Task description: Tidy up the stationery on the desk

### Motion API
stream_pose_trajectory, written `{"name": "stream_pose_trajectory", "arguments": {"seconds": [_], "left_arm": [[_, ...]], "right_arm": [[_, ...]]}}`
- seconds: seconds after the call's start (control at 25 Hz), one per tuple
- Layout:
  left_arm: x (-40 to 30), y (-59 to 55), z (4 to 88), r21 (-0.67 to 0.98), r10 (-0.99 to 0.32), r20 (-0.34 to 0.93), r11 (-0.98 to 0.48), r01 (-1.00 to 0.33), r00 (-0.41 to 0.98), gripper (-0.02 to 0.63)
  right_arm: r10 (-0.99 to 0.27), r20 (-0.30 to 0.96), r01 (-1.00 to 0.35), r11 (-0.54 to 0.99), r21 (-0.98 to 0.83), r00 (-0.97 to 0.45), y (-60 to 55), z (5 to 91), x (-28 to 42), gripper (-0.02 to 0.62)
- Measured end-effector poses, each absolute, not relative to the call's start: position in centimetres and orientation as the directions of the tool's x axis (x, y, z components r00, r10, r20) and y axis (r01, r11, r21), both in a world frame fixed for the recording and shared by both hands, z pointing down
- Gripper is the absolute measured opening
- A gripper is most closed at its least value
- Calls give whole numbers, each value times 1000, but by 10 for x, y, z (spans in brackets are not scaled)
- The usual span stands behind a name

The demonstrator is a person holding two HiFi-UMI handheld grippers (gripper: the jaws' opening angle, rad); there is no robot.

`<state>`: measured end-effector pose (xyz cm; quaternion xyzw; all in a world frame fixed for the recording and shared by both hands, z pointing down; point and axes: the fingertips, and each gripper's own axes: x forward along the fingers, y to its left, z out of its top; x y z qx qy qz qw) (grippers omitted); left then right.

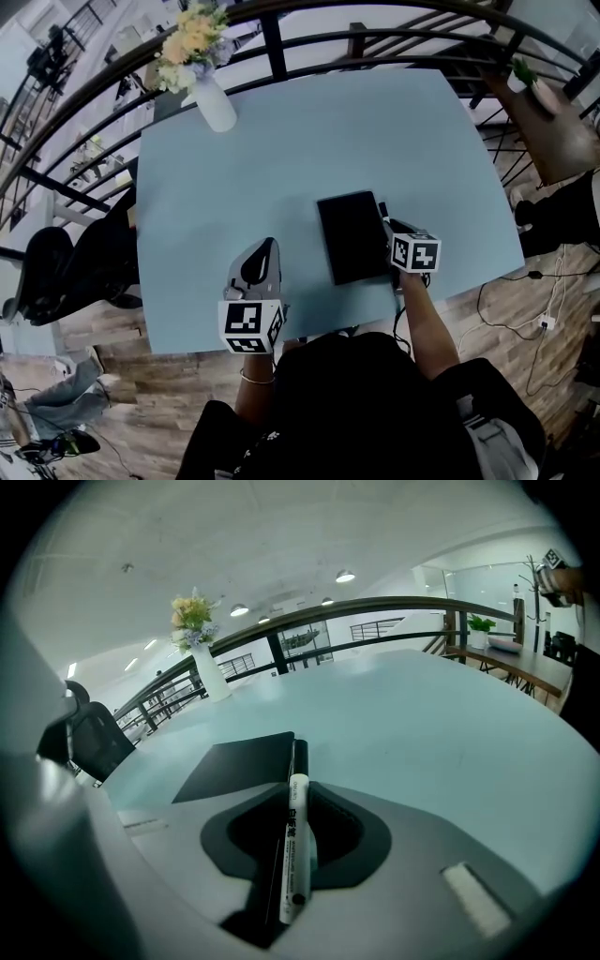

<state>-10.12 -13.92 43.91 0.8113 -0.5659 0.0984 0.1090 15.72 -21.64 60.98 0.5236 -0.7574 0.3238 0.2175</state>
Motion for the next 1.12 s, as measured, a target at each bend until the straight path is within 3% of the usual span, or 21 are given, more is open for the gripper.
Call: {"name": "stream_pose_trajectory", "arguments": {"seconds": [1.12], "left_arm": [[-104, -143, 436, 53, -895, 290, -338, -940, 338, -6]], "right_arm": [[-645, 665, -925, 226, -304, -377, -219, 616, 157, 87]]}}
